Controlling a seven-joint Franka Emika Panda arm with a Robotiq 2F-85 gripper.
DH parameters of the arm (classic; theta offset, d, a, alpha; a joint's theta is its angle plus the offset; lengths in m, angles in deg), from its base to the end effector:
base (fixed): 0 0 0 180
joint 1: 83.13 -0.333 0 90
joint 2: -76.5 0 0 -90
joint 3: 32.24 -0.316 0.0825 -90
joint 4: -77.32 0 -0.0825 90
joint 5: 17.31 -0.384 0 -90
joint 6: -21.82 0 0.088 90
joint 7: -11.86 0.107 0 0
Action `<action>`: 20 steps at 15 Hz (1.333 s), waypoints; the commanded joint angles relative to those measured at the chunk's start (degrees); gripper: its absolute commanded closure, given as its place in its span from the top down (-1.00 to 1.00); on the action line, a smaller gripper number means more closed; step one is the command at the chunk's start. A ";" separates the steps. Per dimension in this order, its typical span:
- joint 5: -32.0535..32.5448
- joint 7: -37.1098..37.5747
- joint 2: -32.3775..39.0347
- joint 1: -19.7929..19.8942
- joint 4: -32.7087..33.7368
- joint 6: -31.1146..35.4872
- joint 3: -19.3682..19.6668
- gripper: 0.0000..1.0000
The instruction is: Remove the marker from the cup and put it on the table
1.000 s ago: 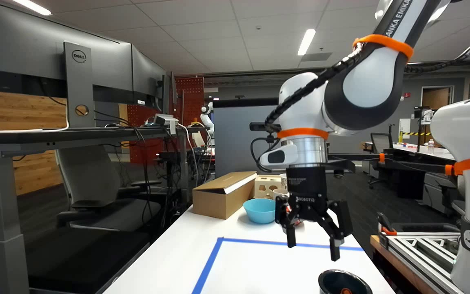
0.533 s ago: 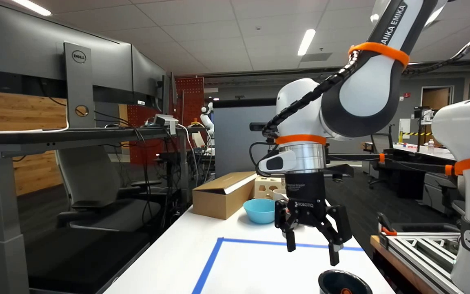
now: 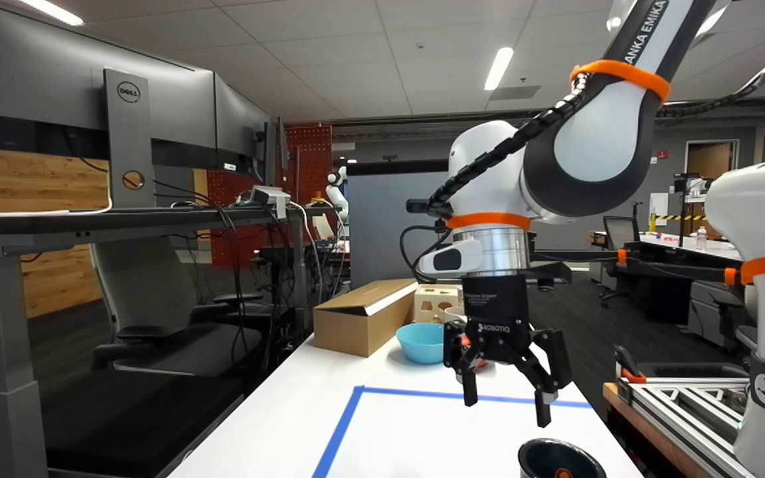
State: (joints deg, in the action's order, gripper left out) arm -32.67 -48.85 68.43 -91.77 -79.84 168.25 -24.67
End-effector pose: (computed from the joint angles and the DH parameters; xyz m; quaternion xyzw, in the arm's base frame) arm 0.3877 0.0054 0.2586 -0.9073 -0.4120 -0.0185 0.0820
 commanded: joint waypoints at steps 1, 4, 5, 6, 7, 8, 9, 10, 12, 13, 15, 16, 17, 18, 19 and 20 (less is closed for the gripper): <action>-1.76 -3.97 -2.05 1.87 0.04 -1.12 -0.35 1.00; -2.16 -6.39 -3.25 2.76 -1.10 -0.41 0.18 1.00; -2.28 -7.26 -2.63 3.05 -0.53 -0.38 0.45 1.00; -2.32 -8.25 -2.44 3.30 -0.25 -0.80 0.72 1.00; -2.33 -9.06 -2.25 3.57 -0.32 -1.15 0.93 1.00; -2.51 -9.99 -1.64 3.70 -0.25 -1.16 1.11 1.00; -2.72 -10.62 -1.11 3.87 0.05 -1.51 1.28 1.00; -2.47 -11.05 -0.68 4.16 -0.01 -1.55 1.28 1.00; -2.65 -12.41 0.16 4.42 -0.12 -1.85 1.18 1.00; -2.40 -12.68 0.58 4.60 -0.22 -1.97 1.01 1.00; -2.12 -13.43 1.66 4.79 -0.37 -2.32 0.62 1.00; -1.85 -13.59 2.17 4.90 -0.41 -2.70 0.36 1.00; -1.42 -13.56 2.69 5.01 -0.42 -2.74 -0.03 1.00; -1.23 -13.62 3.10 5.02 -0.44 -2.90 -0.46 1.00; -0.72 -13.32 3.55 4.99 -0.45 -2.58 -1.04 1.00; -0.85 -13.54 3.88 4.90 -0.45 -2.67 -1.55 1.00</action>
State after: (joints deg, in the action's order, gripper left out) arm -33.51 -61.11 71.58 -87.68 -80.31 166.35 -24.30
